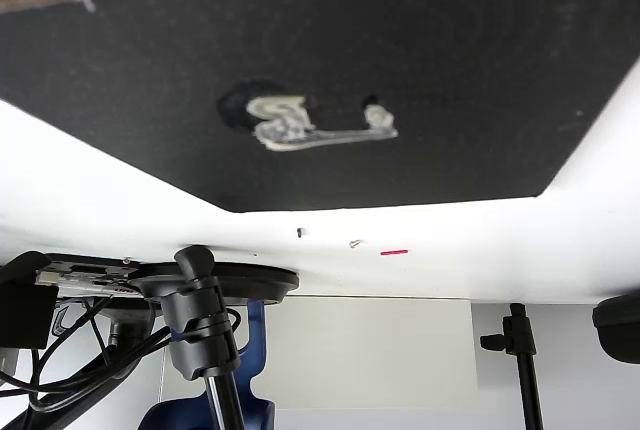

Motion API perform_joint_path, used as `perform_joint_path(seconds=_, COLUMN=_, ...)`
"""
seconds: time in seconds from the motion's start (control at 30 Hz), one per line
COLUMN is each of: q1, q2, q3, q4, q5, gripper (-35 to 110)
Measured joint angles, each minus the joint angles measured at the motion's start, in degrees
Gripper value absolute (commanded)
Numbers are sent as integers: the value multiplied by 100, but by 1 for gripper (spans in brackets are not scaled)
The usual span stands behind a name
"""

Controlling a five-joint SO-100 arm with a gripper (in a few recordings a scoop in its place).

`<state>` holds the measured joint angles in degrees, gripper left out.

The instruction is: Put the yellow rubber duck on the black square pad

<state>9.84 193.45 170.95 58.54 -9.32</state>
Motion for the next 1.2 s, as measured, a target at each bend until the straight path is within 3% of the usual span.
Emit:
perform_joint_path(seconds=0.43, q1=0, q2=0, q3=-132, q4=0, q5=0, gripper=1)
perform_joint_path(seconds=1.0, q1=0, q2=53, q3=-2443, q4=9, q5=0, gripper=1)
perform_joint_path(seconds=1.2, q1=0, q2=53, q3=-2522, q4=-668, q5=-26, gripper=1)
